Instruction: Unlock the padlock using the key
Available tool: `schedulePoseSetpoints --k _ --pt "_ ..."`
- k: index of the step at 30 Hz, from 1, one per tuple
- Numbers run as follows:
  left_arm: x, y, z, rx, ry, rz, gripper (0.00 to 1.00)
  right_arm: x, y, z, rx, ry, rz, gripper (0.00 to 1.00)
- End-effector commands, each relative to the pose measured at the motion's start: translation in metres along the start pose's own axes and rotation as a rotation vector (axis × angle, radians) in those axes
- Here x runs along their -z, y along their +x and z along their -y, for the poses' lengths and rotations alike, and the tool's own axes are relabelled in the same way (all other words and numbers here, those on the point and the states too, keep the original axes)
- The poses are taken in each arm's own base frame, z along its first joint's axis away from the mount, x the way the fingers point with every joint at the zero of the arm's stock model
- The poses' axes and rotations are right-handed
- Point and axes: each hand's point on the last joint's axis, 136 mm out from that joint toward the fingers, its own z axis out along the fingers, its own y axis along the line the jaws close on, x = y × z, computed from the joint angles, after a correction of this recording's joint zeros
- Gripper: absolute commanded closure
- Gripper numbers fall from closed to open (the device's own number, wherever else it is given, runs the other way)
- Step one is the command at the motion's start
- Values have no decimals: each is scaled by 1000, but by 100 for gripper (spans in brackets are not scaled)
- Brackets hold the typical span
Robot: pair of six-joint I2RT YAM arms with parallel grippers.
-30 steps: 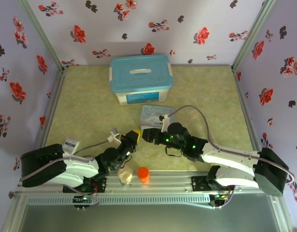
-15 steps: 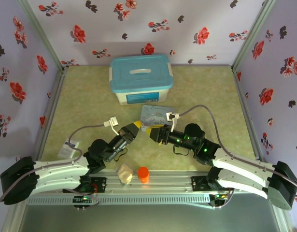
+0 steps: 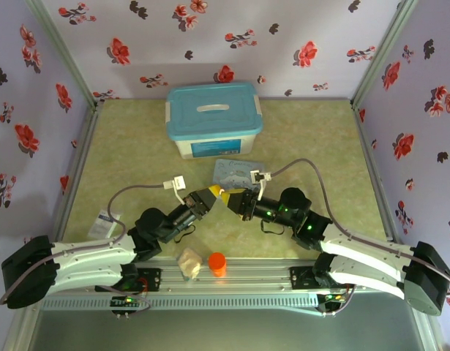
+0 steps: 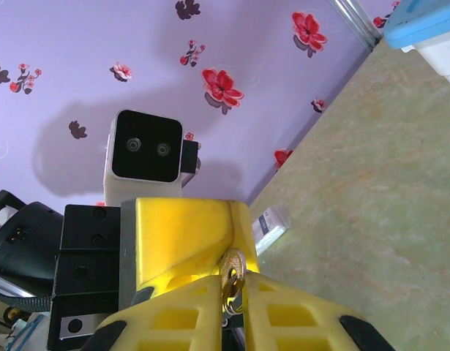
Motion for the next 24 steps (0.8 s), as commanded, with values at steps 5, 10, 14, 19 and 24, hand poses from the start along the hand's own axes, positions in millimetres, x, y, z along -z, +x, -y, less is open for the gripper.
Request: schedulePoseSetpoints --k 5,10,14,19,24 --pt "-8 0 12 -10 32 -14 100 -2 -9 -17 22 -82 42 84" --pt "-8 0 10 -2 29 -14 100 -5 -7 -16 13 -86 33 95" --pt "-3 -7 3 22 5 26 89 3 -4 0 51 8 43 98" --pt "15 -21 -30 98 -93 126 28 17 8 32 187 211 1 100" --pt "15 -19 -41 176 -128 127 25 18 18 45 307 326 -59 100"
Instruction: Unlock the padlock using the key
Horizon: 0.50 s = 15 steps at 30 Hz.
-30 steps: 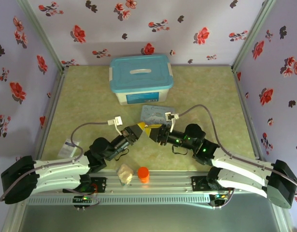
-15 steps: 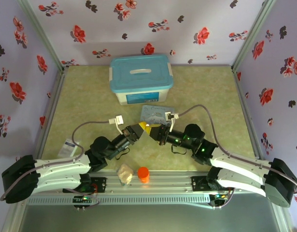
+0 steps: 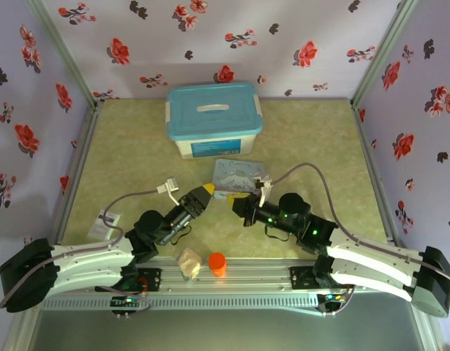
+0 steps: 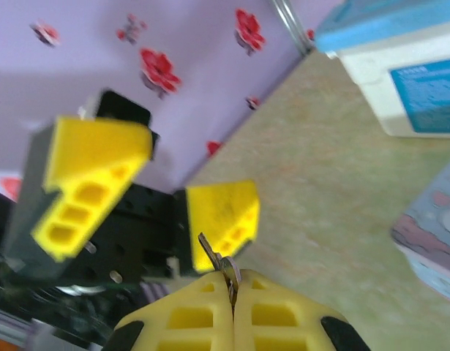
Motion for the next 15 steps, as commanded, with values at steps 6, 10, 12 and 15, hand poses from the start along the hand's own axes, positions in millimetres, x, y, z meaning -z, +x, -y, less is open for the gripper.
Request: schedulePoseSetpoints --k 6,10,12,15 --pt "-4 10 -40 270 -167 -2 29 -9 5 20 340 266 -68 100" --pt "-3 16 -54 355 -208 -6 29 -19 5 20 536 378 -78 100" --pt "-3 16 -54 388 -202 -2 30 -24 8 16 650 423 -82 100" --pt "-3 15 -50 423 -185 3 31 -34 17 10 801 448 -112 100"
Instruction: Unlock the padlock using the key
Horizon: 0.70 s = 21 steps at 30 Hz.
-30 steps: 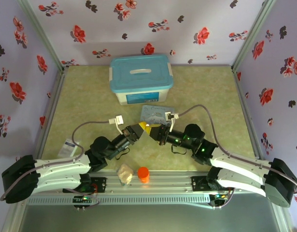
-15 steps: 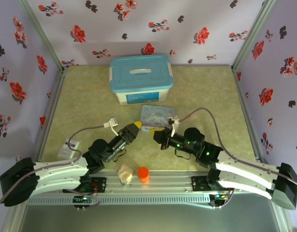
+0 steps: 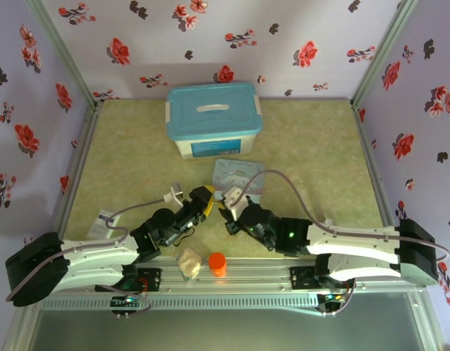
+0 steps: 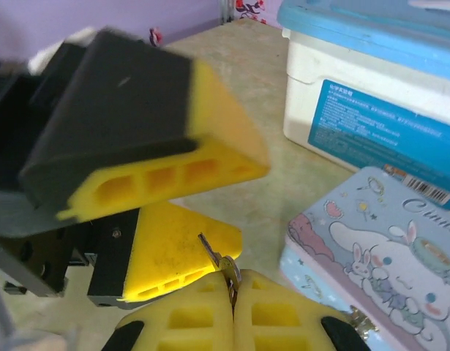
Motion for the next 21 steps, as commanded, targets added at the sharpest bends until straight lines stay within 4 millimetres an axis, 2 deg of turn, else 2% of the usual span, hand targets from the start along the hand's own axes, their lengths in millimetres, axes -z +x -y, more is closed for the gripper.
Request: schedulePoseSetpoints --k 1,7,9,10,13,18,21 --pt "1 -4 4 102 21 17 32 -3 -10 5 235 137 12 100" --pt "4 -2 11 119 57 -1 51 -6 -6 -6 343 161 -2 100" --pt "5 -3 7 126 46 0 52 -6 -7 -3 356 186 2 100" --pt "5 -3 5 127 43 -1 53 -3 -8 -11 372 178 18 100" --pt "5 -2 3 132 37 -3 53 -3 -12 -15 398 192 44 100" --pt "1 5 8 134 46 -37 56 -10 -11 -28 564 280 58 100" --pt "1 6 10 135 59 -46 65 -15 -5 -33 632 290 41 100"
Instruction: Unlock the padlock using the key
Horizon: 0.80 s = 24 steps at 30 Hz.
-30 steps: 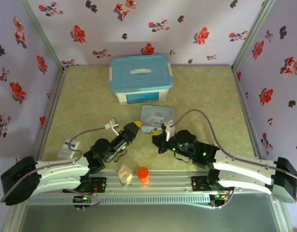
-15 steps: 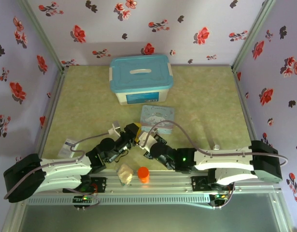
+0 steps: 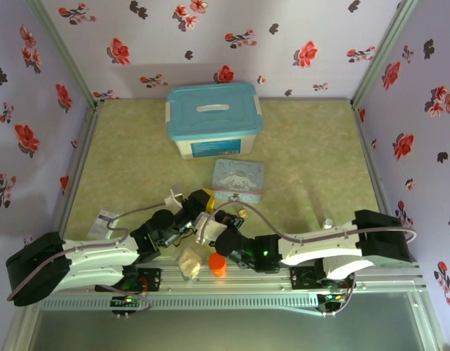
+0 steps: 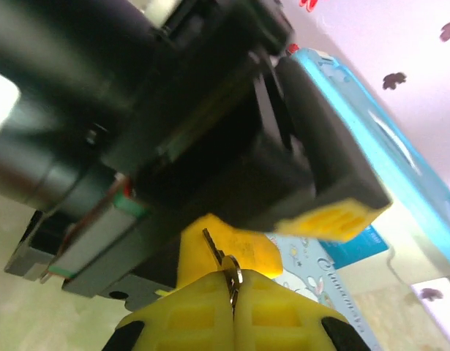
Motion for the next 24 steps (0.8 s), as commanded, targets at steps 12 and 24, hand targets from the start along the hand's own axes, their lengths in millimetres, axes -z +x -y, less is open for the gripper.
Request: schedulePoseSetpoints --k 12,24 --pt "8 -4 10 8 37 2 90 5 2 4 155 59 20 100" --pt "9 -4 12 -21 39 4 100 5 7 -1 35 -40 2 77"
